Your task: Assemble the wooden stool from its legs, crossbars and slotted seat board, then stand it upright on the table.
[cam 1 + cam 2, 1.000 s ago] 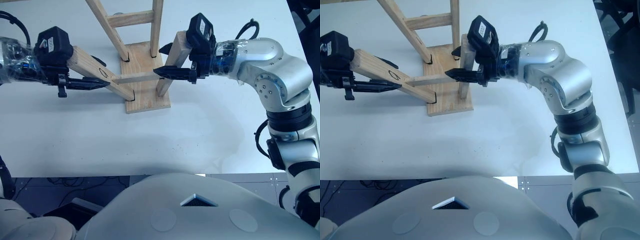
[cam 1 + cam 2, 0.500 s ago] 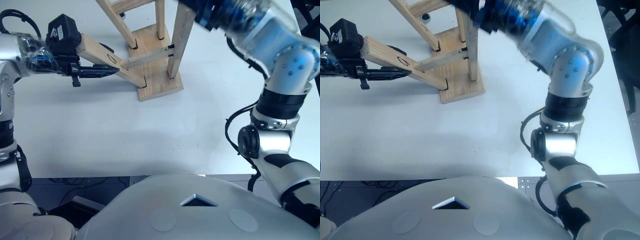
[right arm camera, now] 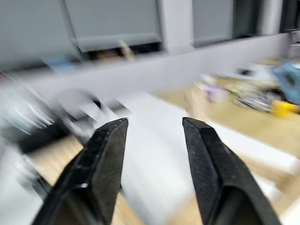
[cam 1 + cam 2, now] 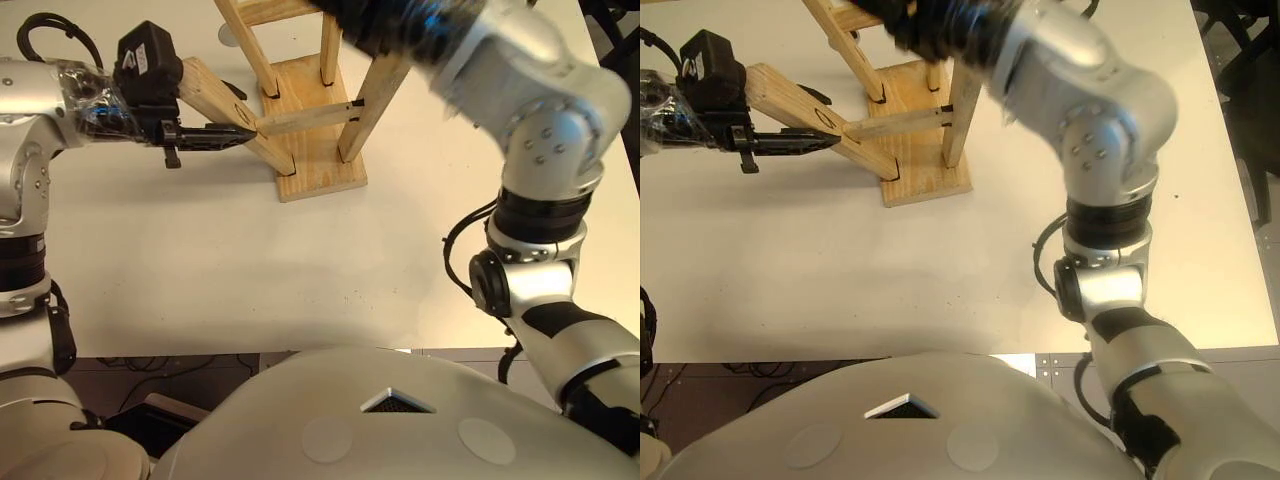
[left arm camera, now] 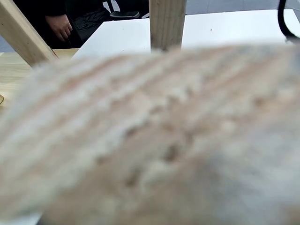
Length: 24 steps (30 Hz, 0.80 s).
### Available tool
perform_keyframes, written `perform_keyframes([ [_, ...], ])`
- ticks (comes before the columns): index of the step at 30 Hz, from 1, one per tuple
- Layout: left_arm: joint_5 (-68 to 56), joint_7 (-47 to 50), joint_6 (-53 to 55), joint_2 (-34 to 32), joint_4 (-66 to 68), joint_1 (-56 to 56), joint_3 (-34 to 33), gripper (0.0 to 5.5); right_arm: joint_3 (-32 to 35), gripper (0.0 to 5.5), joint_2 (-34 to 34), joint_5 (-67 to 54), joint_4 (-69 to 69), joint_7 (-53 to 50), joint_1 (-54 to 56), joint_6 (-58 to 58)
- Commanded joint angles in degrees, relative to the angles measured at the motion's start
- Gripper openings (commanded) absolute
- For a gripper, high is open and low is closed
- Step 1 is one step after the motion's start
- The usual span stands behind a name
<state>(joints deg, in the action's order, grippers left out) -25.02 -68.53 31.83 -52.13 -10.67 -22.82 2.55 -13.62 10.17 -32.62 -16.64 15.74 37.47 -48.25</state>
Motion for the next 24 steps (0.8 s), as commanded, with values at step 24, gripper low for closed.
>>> perform_keyframes([
  [24,4.1,5.9,1.0,7.2,2.3,-2.2,7.1,2.38,-3.2,0.0,-6.3,16.7,12.1,2.2,-5.7,0.0],
])
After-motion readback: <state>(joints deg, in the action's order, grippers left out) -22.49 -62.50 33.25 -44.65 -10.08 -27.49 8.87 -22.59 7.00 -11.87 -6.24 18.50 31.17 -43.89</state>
